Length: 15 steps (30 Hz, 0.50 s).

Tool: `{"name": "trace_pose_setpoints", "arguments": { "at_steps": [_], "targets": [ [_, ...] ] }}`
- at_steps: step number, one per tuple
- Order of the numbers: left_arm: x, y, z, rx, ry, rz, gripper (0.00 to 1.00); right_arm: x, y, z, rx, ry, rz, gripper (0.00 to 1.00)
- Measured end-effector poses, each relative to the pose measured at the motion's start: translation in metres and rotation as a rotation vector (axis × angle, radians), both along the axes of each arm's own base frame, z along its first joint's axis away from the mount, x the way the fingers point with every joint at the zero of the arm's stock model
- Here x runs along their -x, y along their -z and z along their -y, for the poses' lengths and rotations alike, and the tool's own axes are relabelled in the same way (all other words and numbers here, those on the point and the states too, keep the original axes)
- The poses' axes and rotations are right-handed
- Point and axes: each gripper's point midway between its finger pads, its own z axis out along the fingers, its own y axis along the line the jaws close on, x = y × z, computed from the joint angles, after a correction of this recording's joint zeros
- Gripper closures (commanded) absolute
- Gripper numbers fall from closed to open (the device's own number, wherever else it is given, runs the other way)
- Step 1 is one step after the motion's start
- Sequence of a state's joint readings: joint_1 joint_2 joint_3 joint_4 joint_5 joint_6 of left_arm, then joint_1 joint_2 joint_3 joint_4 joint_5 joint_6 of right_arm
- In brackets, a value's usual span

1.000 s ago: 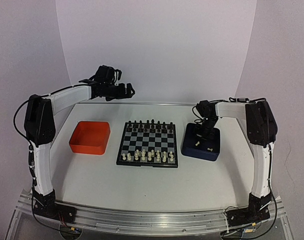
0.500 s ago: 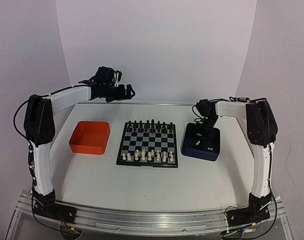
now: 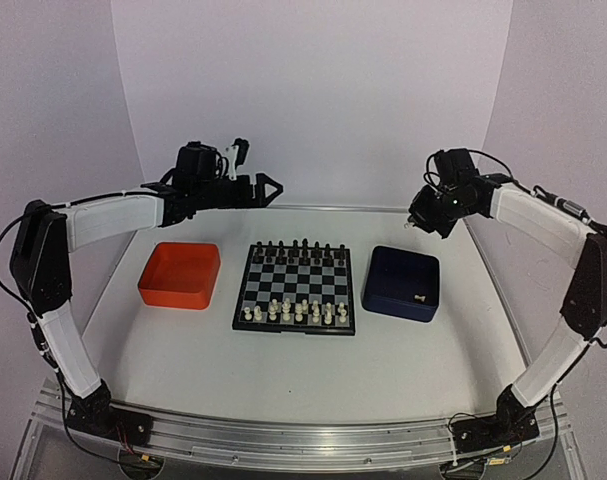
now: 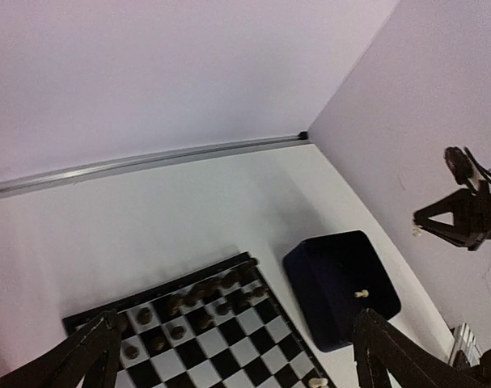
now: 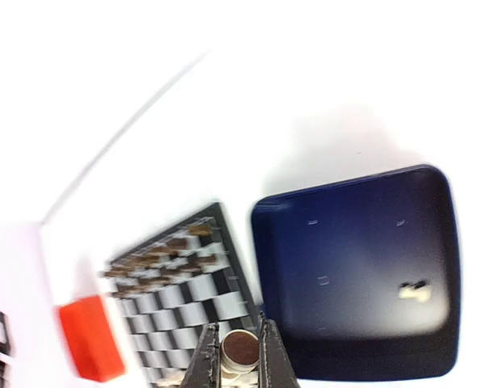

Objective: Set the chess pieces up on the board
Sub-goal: Pick up the chess piece from the storage box, then place the chess piece on the chessboard.

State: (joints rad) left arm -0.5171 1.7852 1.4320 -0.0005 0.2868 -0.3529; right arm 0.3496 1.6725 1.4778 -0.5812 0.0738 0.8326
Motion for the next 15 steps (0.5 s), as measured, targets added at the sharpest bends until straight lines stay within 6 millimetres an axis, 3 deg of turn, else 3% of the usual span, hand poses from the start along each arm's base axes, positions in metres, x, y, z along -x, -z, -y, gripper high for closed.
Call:
{"name": "trace_pose_setpoints", "arguments": {
  "at_steps": [4,7,15],
  "targets": [
    [0.045,-0.029,0.065,0.045,0.152,0.138,0.14,0.004,-0.009,-0.013,-0.136,0.049,0.066,1.0],
    [0.083,-0.033,0.108,0.091,0.284,0.168,0.19,0.009,0.0,-0.036,-0.193,0.043,0.067,1.0],
    [0.092,0.015,0.139,0.073,0.334,0.083,0.28,0.029,-0.011,-0.1,-0.323,-0.022,0.081,1.0]
  ]
}}
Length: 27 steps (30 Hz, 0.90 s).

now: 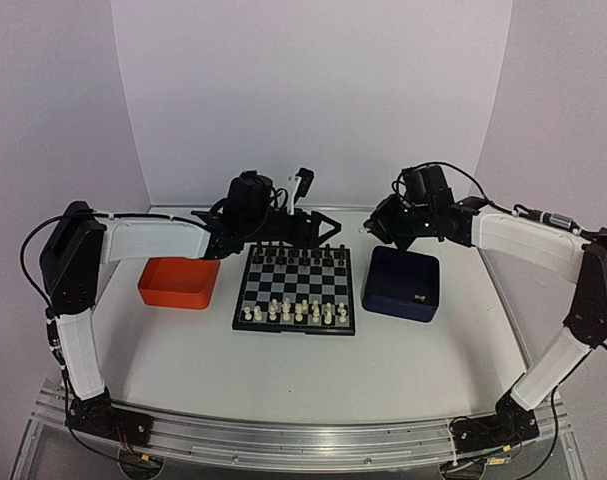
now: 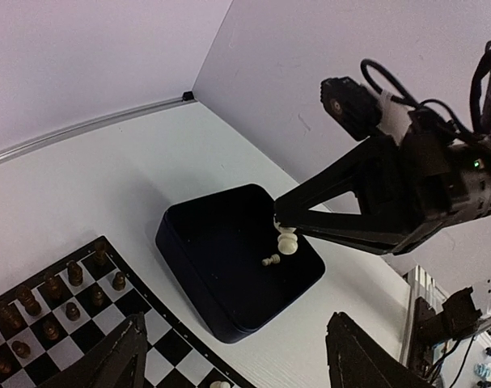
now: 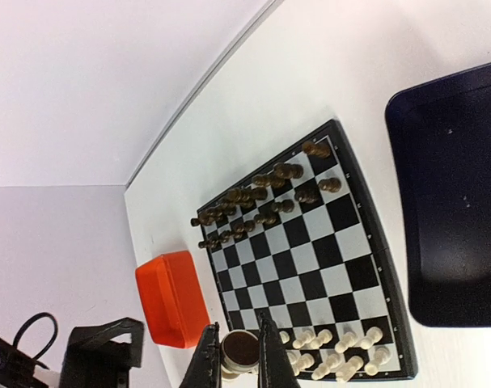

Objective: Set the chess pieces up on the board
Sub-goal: Place the chess piece on the chessboard.

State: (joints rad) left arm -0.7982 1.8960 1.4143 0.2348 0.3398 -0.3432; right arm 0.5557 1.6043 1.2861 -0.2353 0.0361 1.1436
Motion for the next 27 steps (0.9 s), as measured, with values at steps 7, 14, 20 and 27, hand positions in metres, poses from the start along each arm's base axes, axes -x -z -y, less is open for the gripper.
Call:
{"name": "trace_pose_setpoints", "arguments": {
  "at_steps": [7,14,20,27],
  "targets": [
    [0.012,0.011,0.011,-0.005,0.023,-0.042,0.41,0.015,-0.004,-0.027,-0.036,-0.039,-0.003,1.0],
    [0.02,0.011,0.017,0.002,0.039,-0.059,0.54,0.02,-0.002,-0.041,-0.059,-0.054,-0.008,1.0],
    [0.021,0.017,0.02,0.003,0.053,-0.075,0.66,0.022,-0.003,-0.047,-0.066,-0.066,-0.003,1.0],
    [0.02,0.029,0.024,-0.004,0.062,-0.098,0.72,0.024,-0.004,-0.051,-0.072,-0.075,0.0,1.0]
  ]
}}
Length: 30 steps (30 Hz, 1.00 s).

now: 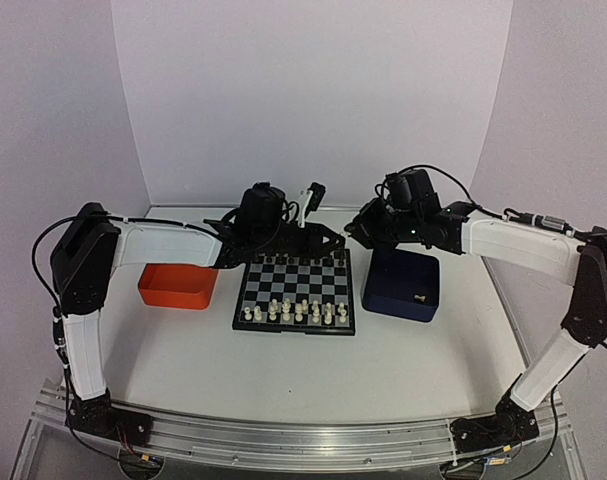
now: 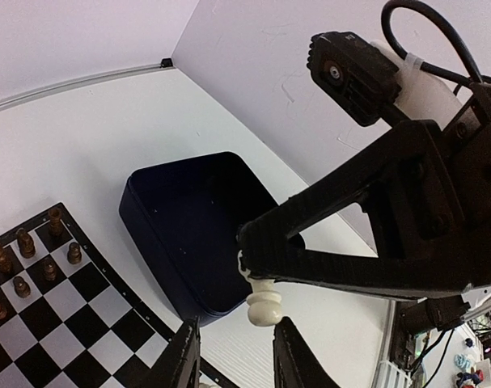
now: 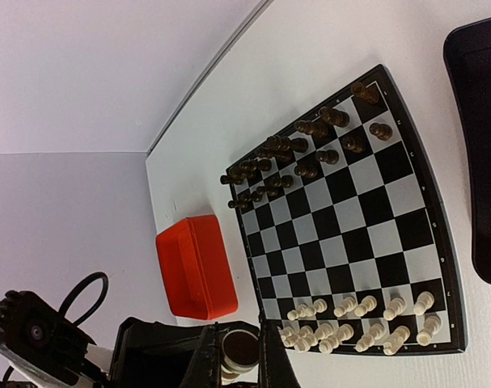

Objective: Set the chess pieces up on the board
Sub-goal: Place the chess piece on the chessboard.

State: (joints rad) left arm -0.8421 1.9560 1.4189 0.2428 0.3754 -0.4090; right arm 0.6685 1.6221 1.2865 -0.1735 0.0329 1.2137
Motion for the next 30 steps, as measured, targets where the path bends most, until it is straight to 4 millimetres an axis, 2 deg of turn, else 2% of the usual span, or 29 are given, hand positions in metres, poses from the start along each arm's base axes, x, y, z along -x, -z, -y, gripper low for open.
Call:
{"name": "trace_pose_setpoints", "arguments": {
  "at_steps": [5,8,14,16,19,20,24,26,28,29,30],
  "targets": [
    [0.001,0.004,0.002,0.003,0.005,-0.015,0.75,0.0,0.007,-0.004,0.005,-0.009,-0.013,1.0],
    [0.001,0.001,0.003,0.012,0.005,-0.01,0.8,0.0,0.011,-0.006,0.01,-0.013,-0.021,1.0],
    [0.0,-0.002,0.003,0.024,0.003,-0.01,1.0,0.001,0.01,-0.009,0.009,-0.018,-0.02,1.0],
    [-0.001,-0.002,0.002,0.025,-0.001,-0.01,1.0,0.0,0.009,-0.009,0.008,-0.016,-0.017,1.0],
    [-0.002,-0.002,0.002,0.024,-0.001,-0.007,1.0,0.0,0.009,-0.009,0.009,-0.015,-0.017,0.94],
    [-0.002,-0.002,0.002,0.024,-0.002,-0.006,1.0,0.0,0.009,-0.009,0.009,-0.015,-0.017,0.9],
    [-0.003,-0.002,0.001,0.018,-0.014,-0.002,1.0,0.0,0.009,-0.009,0.016,-0.016,-0.01,0.64],
    [-0.003,-0.001,-0.001,0.003,-0.024,-0.007,1.0,0.0,0.009,-0.01,0.026,-0.022,0.0,0.47],
    [-0.002,0.003,-0.006,-0.03,-0.039,-0.023,1.0,0.0,0.009,-0.009,0.052,-0.033,0.02,0.21],
    [-0.001,0.005,-0.009,-0.05,-0.048,-0.033,1.0,0.0,0.01,-0.008,0.067,-0.036,0.029,0.14],
    [0.0,0.008,-0.013,-0.073,-0.058,-0.045,1.0,0.0,0.01,-0.006,0.086,-0.038,0.039,0.12]
  ]
}}
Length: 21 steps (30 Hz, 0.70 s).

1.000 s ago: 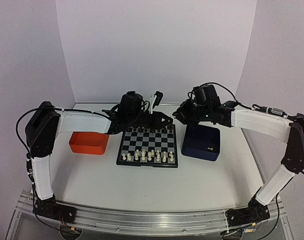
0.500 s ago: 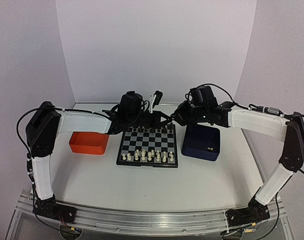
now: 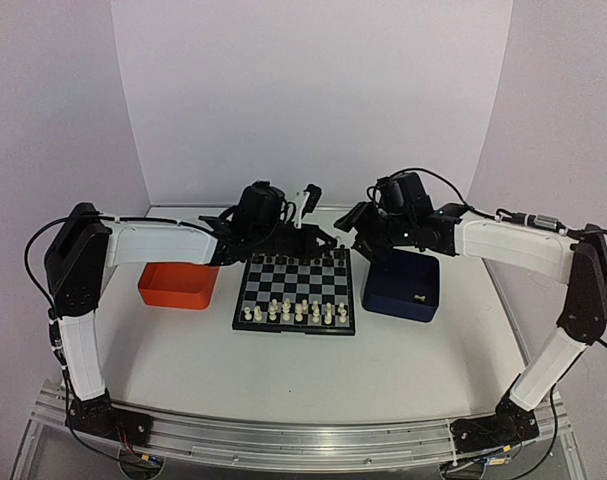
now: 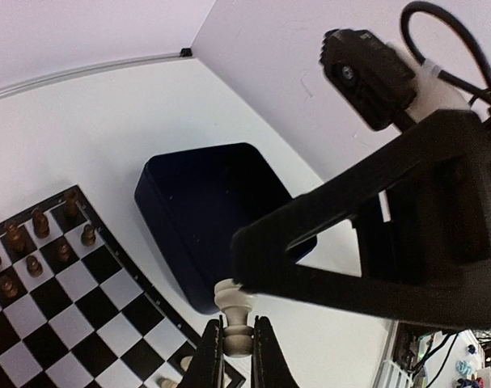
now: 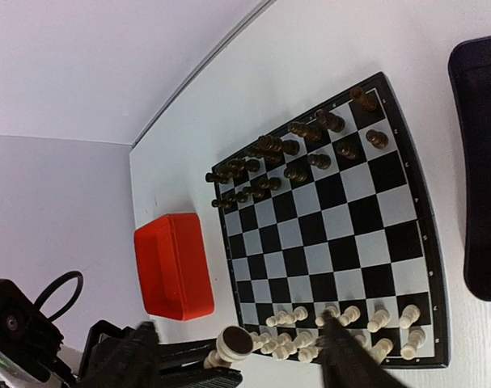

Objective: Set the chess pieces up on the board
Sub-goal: Place the chess piece on the chessboard.

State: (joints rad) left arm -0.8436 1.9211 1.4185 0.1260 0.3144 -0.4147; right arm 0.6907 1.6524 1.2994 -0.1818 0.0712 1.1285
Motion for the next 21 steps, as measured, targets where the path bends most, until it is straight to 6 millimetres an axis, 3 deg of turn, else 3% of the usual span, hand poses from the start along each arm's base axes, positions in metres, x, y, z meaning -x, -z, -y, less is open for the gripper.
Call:
{"name": "trace_pose_setpoints", "arguments": {
  "at_steps": [4,12,18,21],
  "targets": [
    [0.007,0.01,-0.023,-0.119,-0.049,-0.054,1.0,0.005,-0.001,0.019,0.105,-0.006,0.066,0.1],
    [0.024,0.03,-0.084,-0.397,-0.123,-0.238,1.0,0.024,-0.01,0.084,0.467,-0.038,0.188,0.04],
    [0.013,0.043,-0.133,-0.552,-0.177,-0.406,1.0,0.031,0.008,0.121,0.716,-0.096,0.153,0.04],
    [0.003,0.056,-0.146,-0.622,-0.196,-0.482,1.0,0.032,0.013,0.132,0.76,-0.112,0.129,0.04]
  ]
}}
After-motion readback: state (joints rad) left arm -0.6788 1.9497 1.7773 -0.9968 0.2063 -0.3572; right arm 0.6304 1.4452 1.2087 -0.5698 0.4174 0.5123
